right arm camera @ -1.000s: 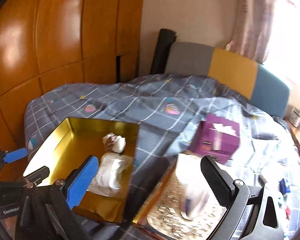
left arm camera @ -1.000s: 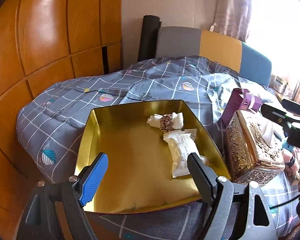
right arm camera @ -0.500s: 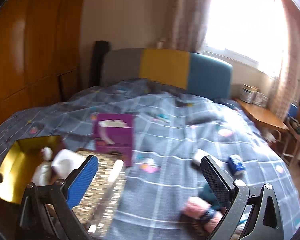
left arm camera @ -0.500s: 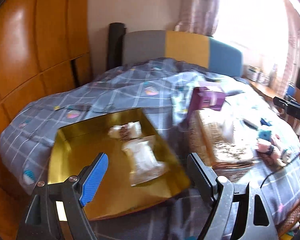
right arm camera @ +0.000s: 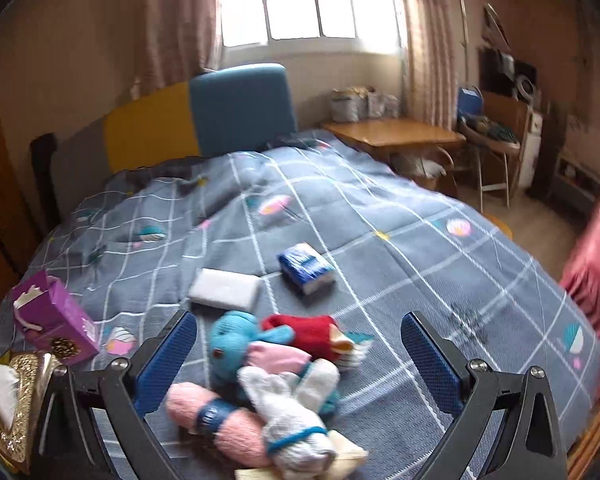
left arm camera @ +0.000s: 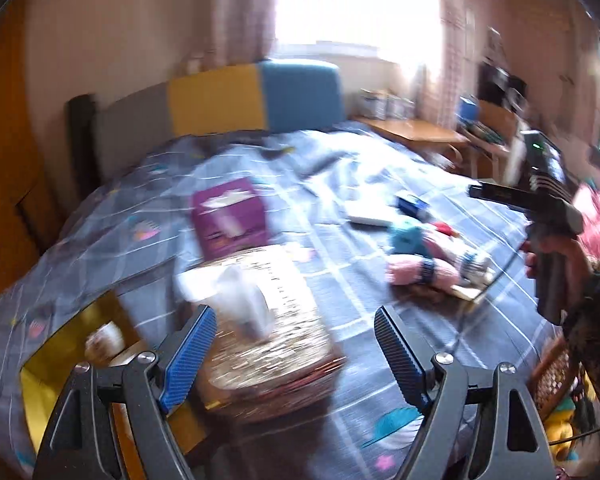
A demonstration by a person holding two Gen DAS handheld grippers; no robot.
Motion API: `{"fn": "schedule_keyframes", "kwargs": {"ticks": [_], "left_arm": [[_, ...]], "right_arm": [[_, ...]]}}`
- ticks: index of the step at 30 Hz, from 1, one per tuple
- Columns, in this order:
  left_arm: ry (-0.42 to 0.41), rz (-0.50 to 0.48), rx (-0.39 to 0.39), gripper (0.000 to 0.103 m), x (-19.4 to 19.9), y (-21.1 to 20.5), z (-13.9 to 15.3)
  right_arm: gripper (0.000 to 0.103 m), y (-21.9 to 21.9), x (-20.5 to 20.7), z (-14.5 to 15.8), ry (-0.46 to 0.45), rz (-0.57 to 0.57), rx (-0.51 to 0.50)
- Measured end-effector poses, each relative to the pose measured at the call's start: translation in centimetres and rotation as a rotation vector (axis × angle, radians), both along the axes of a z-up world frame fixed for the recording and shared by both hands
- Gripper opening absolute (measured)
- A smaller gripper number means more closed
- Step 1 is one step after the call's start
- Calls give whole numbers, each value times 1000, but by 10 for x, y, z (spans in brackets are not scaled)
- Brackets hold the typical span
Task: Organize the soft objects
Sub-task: 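Move the left gripper to the pink rolled towel and grasp it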
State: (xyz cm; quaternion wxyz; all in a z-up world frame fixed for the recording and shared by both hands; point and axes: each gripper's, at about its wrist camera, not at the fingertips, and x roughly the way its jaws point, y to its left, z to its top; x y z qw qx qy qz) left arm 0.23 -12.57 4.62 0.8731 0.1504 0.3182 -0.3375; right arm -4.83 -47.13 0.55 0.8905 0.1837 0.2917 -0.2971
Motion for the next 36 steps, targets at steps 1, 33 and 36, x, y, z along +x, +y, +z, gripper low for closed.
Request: {"fn": "schedule_keyframes", "kwargs": {"ticks": [1,33,36], "left_arm": [[29,-21,1,83,0,-11,-2],[679,77,18,45,95,-243,-139],[591,34,23,43,96,-230,-121]], "right_arm": [[103,-7,-5,-6,-2,-17,28],[103,-44,-18,-38,-132,-32,369],[100,-45,-17,-40,-128,-28,376]]}}
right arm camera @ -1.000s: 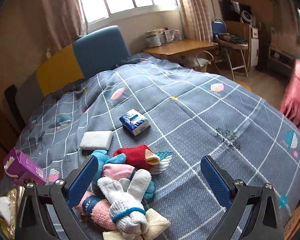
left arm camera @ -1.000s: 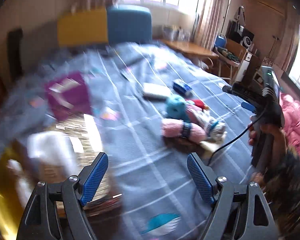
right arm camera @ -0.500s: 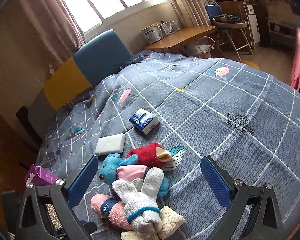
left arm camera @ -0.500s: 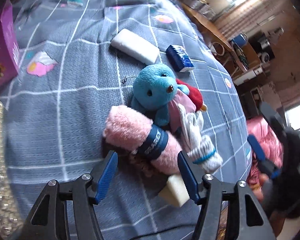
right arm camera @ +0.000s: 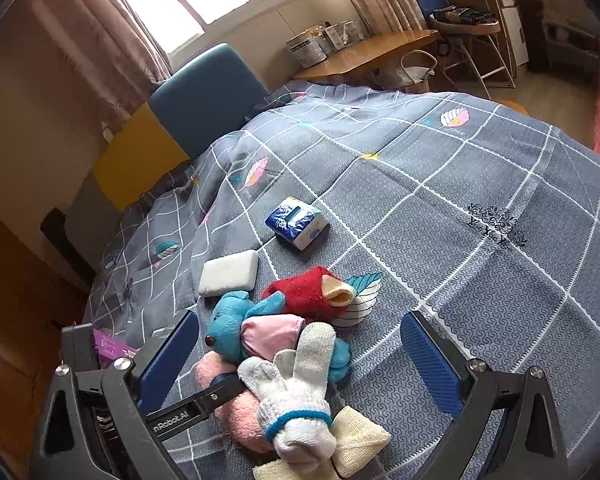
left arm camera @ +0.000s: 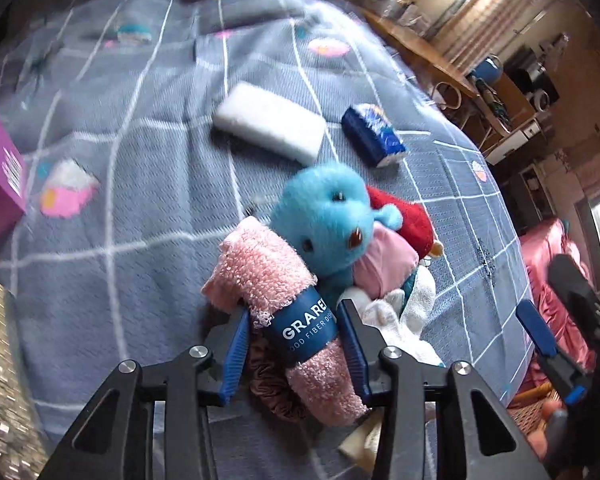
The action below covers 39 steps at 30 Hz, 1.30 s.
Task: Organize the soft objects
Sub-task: 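Move the left gripper to the pink rolled towel and grasp it, then carry the pink towel to the gold tray with the left gripper and release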
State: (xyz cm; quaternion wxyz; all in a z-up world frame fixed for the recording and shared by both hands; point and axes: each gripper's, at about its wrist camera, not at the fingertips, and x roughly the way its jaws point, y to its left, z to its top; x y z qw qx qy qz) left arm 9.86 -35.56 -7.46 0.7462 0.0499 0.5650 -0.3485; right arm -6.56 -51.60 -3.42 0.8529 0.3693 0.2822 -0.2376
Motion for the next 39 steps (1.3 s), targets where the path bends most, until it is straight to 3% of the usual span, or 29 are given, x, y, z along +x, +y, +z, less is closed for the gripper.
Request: {"fn": "schedule_keyframes", "kwargs": {"ticks": [6,11,14,18,19,21,24,29,33,35,39], "left_arm": [[9,-43,-27,43,7,37,20],[-59,-135,194,43,-5,36,-13],[-81,-116,205,50,-8,36,-25],[-50,-44,185,58,-5,41,-38],[-53,-31,163,58,-5,45,-38],[-47,-14,137,46,-6,52,-36],[-93,-16,104,43,-14,67,-24],[-156,-16,91,43,-18,78,-1],[-214,-3,64,43,-8,77,29],[-234,1,50,43,3,70,45],[-268,32,29,43,36,62,81]], "right_arm": [[98,3,6,-3,12,45,15],[95,17,17,-3,17,143,2],[92,25,22,-3,19,193,-4],[71,37,30,-4,16,276,-1],[65,40,33,-5,25,298,-5],[57,49,38,-7,42,346,-19],[46,65,47,-10,62,443,-31],[46,104,74,-31,202,640,-55],[47,112,90,-58,369,646,-45],[52,109,94,-64,393,635,-20],[74,105,105,-71,406,605,-2]]}}
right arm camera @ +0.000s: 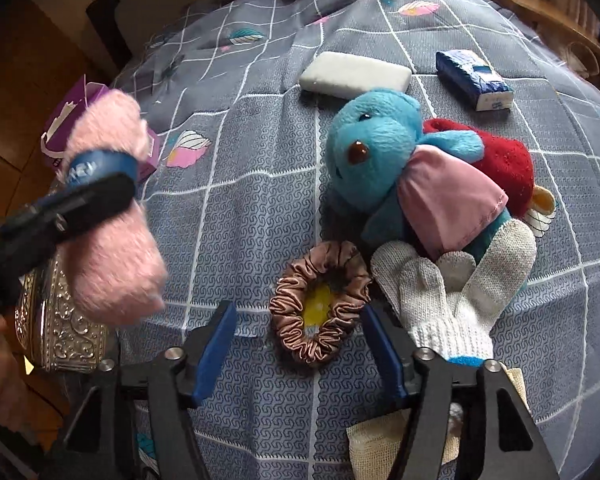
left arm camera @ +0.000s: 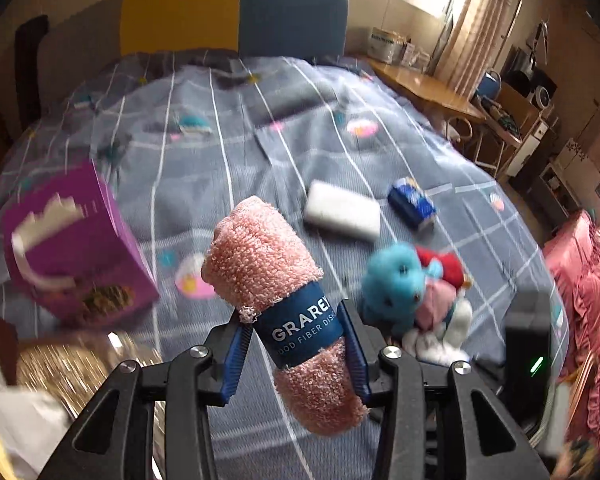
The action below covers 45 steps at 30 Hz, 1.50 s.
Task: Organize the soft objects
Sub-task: 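Carry the pink towel to the gold tray with the left gripper and release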
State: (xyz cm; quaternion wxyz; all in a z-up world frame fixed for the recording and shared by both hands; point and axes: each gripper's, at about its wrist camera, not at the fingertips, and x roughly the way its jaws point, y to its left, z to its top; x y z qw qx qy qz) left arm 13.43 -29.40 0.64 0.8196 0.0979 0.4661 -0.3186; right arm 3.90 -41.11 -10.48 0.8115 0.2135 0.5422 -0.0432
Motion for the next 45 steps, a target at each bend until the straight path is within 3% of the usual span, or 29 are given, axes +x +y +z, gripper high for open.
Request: {"fn": "schedule_keyframes", "kwargs": {"ticks": [5,10,12,17,22,26,28,34,38,40,45], "left_arm": [[-64,129,-59,43,64,21,58],[-189,328,-92,44,118,106,108],[-203,401,-79,44,131,148,108],[-173,555,-42,44,133,259,76],[-57,650,-83,44,93,346,21],[30,675,-135,44,51,388,-13],[53,664,-149,44,29,400,-26],[153,590,-92,45,-11,401,-69],[182,548,-82,60,-28,393,-87],[171,554,-78,76,-34,392,-88],[77,616,-19,77,-50,400,-79]], "right_arm": [[73,12,13,-12,41,46,-113],[39,19,11,-15,53,90,-237],[36,17,8,-17,54,92,-237],[39,9,6,-17,58,103,-242],[39,20,11,-19,57,120,-278],[39,30,8,-19,45,138,-314],[38,31,9,-20,38,149,-335],[37,33,8,-18,28,164,-364],[37,30,6,-17,23,167,-371],[37,29,6,-16,21,168,-373],[31,33,4,-14,11,172,-375]]}}
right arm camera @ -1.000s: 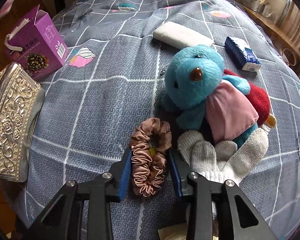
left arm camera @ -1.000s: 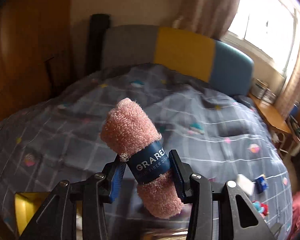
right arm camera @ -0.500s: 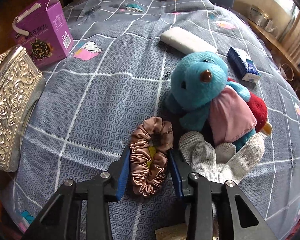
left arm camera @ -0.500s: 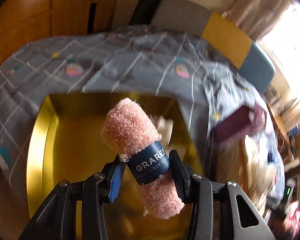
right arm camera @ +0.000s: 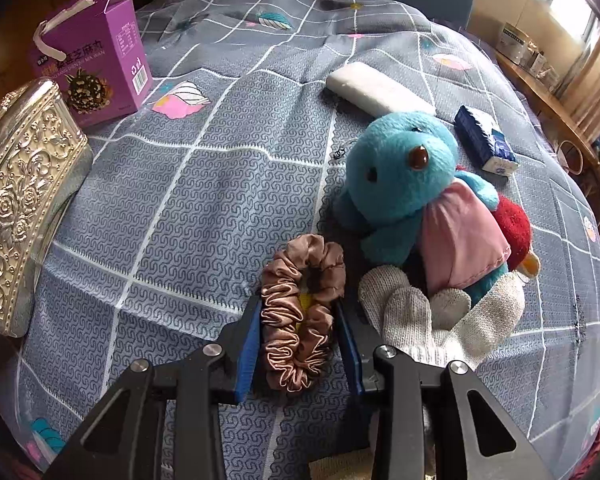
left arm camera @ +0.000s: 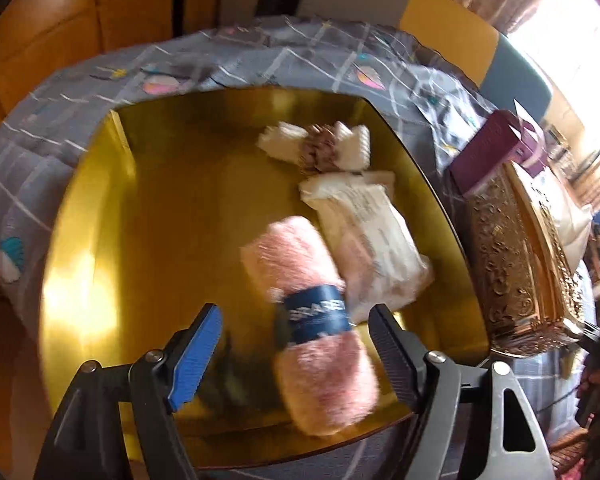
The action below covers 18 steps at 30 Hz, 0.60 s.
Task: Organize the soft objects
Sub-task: 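Carry the pink towel to the gold tray with the left gripper and release, then grasp the brown satin scrunchie with the right gripper and drop it in the tray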
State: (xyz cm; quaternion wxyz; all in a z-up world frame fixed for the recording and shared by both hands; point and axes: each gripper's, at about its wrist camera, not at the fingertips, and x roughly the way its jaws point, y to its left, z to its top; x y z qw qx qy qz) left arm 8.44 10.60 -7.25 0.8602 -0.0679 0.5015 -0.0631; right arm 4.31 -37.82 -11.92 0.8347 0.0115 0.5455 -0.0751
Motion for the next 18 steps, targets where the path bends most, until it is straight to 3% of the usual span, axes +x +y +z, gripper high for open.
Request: {"fn": "schedule_keyframes", "kwargs": {"ticks": [1,4,11,18], "left_arm": [[-11,10,2,77,-2,2,3],[-32,20,-4,77,-7,8,9],[-83,-32,-3,77,-14,2,23],[-93,-59,-21,77,-19,-5,27]], "right_arm": [[24,1,0,1,-3,3,3],[19,1,-1,6,-11,-22,42],[19,-1,9,50,-76,-44,125],[19,-5,70,93,-81,-87,117]]}}
